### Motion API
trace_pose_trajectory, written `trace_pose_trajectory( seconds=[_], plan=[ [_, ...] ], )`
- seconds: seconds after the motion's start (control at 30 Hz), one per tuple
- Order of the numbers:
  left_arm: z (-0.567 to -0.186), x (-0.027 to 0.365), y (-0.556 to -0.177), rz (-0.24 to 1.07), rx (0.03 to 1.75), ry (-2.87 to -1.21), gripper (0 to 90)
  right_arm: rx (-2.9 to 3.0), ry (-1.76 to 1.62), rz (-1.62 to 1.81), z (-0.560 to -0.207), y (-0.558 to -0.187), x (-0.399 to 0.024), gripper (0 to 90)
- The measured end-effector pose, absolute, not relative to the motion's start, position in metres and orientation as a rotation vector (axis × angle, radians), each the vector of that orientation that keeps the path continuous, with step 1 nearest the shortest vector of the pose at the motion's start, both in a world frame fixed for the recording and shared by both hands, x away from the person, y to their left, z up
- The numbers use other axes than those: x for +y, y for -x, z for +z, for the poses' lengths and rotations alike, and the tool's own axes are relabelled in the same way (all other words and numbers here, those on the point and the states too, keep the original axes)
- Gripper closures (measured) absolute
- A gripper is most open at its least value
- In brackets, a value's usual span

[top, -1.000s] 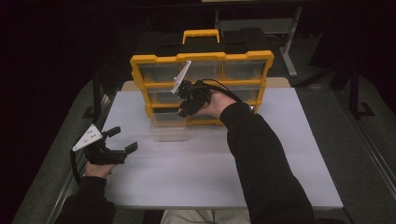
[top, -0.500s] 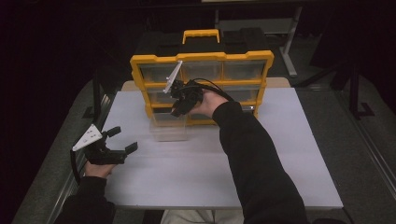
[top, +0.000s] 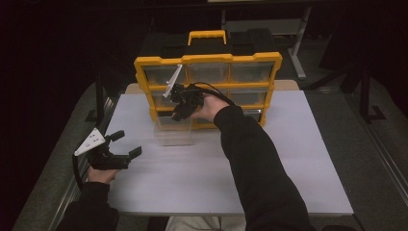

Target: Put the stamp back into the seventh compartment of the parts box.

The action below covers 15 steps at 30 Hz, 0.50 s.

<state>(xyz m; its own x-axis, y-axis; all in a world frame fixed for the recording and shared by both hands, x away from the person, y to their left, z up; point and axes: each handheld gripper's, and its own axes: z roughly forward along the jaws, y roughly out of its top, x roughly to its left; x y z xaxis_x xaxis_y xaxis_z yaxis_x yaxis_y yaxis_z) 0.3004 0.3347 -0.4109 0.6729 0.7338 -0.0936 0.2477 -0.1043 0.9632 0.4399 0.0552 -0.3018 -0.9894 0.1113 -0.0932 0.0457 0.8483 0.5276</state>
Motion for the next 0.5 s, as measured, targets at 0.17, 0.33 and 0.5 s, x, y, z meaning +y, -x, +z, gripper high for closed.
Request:
trace_pose_trajectory(
  seconds=[0.17,0.33,0.5],
  plan=[
    [-0.411,0.335,-0.301,0.495,0.806,-1.67,0.0,2.907,-0.126,0.825,-0.308,-0.444,0.06,64.9],
    [-0.411,0.335,-0.301,0.494,0.806,-1.669,0.0,2.913,-0.126,0.812,-0.316,-0.448,0.064,64.9],
    [-0.411,0.335,-0.301,0.492,0.803,-1.671,0.0,2.919,-0.111,0.809,-0.321,-0.45,0.068,64.9]
  ],
)
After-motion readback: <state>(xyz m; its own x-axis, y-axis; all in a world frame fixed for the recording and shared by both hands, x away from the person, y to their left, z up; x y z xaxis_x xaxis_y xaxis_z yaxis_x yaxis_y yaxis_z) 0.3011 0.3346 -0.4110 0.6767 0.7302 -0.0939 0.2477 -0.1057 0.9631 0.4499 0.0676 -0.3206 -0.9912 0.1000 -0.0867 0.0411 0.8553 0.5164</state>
